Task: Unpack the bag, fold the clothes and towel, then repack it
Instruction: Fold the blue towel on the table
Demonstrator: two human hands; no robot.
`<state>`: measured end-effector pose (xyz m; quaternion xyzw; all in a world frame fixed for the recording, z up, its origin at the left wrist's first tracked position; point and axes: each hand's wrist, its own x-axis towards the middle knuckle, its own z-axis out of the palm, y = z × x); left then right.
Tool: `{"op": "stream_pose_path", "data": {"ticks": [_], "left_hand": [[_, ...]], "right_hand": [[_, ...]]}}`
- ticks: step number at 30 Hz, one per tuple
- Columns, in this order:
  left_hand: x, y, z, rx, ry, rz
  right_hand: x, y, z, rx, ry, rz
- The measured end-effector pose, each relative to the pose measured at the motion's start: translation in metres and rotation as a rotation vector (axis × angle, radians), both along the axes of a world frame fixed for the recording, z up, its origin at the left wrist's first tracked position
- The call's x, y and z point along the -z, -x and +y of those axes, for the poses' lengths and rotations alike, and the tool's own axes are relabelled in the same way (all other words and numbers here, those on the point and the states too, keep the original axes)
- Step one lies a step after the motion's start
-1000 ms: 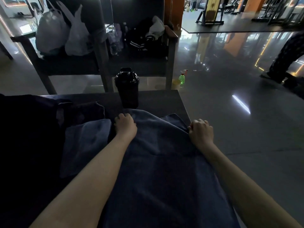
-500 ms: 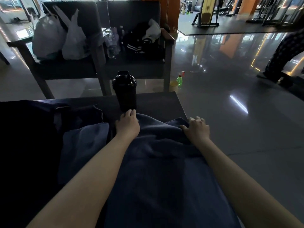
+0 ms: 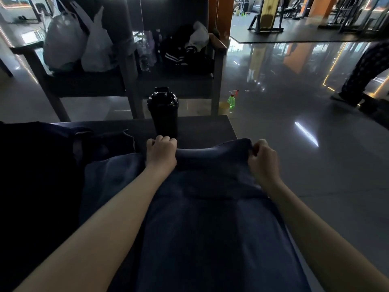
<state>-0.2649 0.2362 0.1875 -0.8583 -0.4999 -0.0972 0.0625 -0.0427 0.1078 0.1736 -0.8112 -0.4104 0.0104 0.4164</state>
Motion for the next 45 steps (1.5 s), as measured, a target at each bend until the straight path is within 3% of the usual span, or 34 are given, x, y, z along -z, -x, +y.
{"op": "stream_pose_path", "data": {"ticks": [4, 8, 16, 23, 28, 33, 35, 41, 45], "left_hand": [[-0.025, 0.016, -0.03, -0.001, 0.014, -0.032], [-0.044, 0.03, -0.067, -0.096, 0.16, -0.178], [-0.066, 0.071, -0.124, -0.021, 0.18, -0.172], [-0.056, 0.101, -0.167, 0.126, 0.24, 0.019], [-0.046, 0.111, -0.186, 0.131, 0.472, 0.129], [-0.047, 0.123, -0.197, 0.141, 0.362, -0.011], [-0.046, 0.127, -0.206, 0.147, 0.363, -0.021], [-0.036, 0.134, -0.226, 0.138, 0.48, 0.158], [-0.042, 0.137, -0.226, 0.123, 0.696, 0.276]], "right_hand": [[-0.014, 0.003, -0.032, -0.092, -0.033, 0.067], [-0.018, 0.009, -0.065, -0.149, -0.004, -0.011], [-0.03, 0.024, -0.133, -0.223, -0.011, -0.052], [-0.002, 0.038, -0.185, -0.34, 0.113, -0.201], [0.014, 0.047, -0.209, -0.345, 0.222, -0.245], [-0.005, 0.059, -0.226, -0.215, 0.032, -0.225], [-0.004, 0.064, -0.234, -0.184, 0.046, -0.212], [0.004, 0.079, -0.255, -0.176, 0.364, -0.086], [-0.001, 0.08, -0.247, -0.066, 0.29, -0.164]]}}
